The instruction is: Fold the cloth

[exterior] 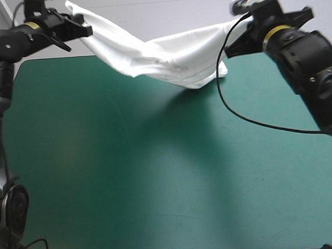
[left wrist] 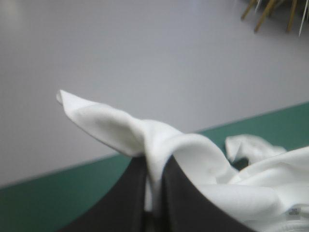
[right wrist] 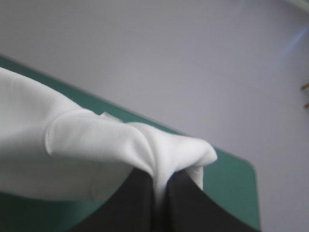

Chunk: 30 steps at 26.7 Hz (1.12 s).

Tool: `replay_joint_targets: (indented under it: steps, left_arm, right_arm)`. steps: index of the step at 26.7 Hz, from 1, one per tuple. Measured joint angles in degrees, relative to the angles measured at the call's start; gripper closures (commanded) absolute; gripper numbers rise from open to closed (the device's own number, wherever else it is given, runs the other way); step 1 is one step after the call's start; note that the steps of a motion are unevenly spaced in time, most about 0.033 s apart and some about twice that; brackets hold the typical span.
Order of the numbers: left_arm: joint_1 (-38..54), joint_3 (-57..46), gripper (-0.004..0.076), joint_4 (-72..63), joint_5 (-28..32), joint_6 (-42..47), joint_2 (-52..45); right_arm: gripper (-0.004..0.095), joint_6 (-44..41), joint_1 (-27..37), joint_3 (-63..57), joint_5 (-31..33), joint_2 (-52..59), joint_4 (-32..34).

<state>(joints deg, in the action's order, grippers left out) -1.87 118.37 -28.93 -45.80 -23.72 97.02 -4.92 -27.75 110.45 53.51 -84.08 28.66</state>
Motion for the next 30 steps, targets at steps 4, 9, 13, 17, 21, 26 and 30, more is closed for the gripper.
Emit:
replay_joint_targets:
  steps: [4,9,13,17,21,26,30]
  left_arm:
    - [0.00,12.89,0.0704,3.35,-0.39,-0.05,-7.86]
    - [0.00,24.94,0.0705,9.11,-1.87,2.40,-11.13]
    - [0.00,30.16,0.0705,11.23,-6.16,4.50,-12.75]
    - [0.00,30.42,0.0705,13.10,-8.25,4.77,-14.39]
    - [0.00,30.60,0.0705,17.21,-10.95,6.46,-15.62]
    - [0.00,28.40,0.0705,20.56,-15.76,7.51,-14.95]
    - [0.00,22.73,0.0705,20.75,-16.40,7.55,-12.20]
  right_arm:
    - [0.0925,3.96,0.00,20.10,3.17,0.70,4.61]
    - [0.0925,6.97,0.00,34.24,3.52,1.49,5.36]
    - [0.0925,9.34,0.00,43.54,3.54,2.14,3.95]
    - [0.0925,11.07,0.00,45.32,3.54,2.25,2.44]
    - [0.0925,11.40,0.00,45.37,3.98,2.07,1.63]
    - [0.0925,11.40,0.00,45.32,5.02,0.11,1.10]
    - [0.0925,11.32,0.00,43.40,6.39,-3.40,1.48]
